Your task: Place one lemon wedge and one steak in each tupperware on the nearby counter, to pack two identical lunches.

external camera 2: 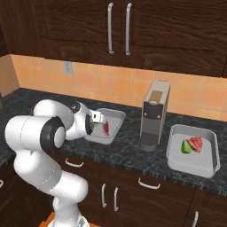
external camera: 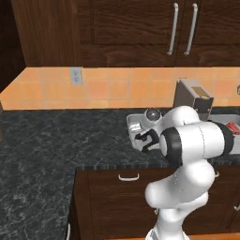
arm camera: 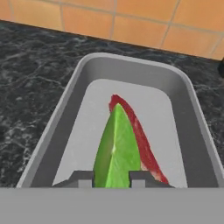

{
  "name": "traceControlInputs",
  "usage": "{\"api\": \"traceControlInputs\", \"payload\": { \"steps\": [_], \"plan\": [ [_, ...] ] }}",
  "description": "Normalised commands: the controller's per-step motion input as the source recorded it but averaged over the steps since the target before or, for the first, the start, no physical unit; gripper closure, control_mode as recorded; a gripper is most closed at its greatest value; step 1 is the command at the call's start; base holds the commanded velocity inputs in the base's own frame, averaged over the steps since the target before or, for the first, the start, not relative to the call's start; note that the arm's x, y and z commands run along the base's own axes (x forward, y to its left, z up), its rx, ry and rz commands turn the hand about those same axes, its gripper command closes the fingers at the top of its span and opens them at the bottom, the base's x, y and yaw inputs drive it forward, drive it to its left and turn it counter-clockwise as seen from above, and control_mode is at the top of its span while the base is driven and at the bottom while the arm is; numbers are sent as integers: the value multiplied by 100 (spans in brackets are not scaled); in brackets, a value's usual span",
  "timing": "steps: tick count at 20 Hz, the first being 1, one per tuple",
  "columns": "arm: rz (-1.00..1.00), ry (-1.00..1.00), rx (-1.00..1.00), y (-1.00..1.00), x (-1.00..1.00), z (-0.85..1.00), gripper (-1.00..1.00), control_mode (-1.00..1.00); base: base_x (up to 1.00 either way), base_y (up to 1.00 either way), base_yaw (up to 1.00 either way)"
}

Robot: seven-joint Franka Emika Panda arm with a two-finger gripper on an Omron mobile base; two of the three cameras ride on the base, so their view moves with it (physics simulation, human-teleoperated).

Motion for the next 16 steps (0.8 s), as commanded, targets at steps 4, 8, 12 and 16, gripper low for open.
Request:
{"api": "traceControlInputs", "payload": {
  "steps": [4, 8, 12, 16],
  "plan": [
    [1, 3, 0, 0, 65, -43, 100, -100, 0, 0, 0],
    [0, 5, 0, 11, 40, -35, -100, -100, 0, 0, 0],
    [0, 1, -4, 42, 0, 0, -100, -100, 0, 0, 0],
    [0, 0, 0, 1, -2, 18, -100, -100, 0, 0, 0]
  ]
}}
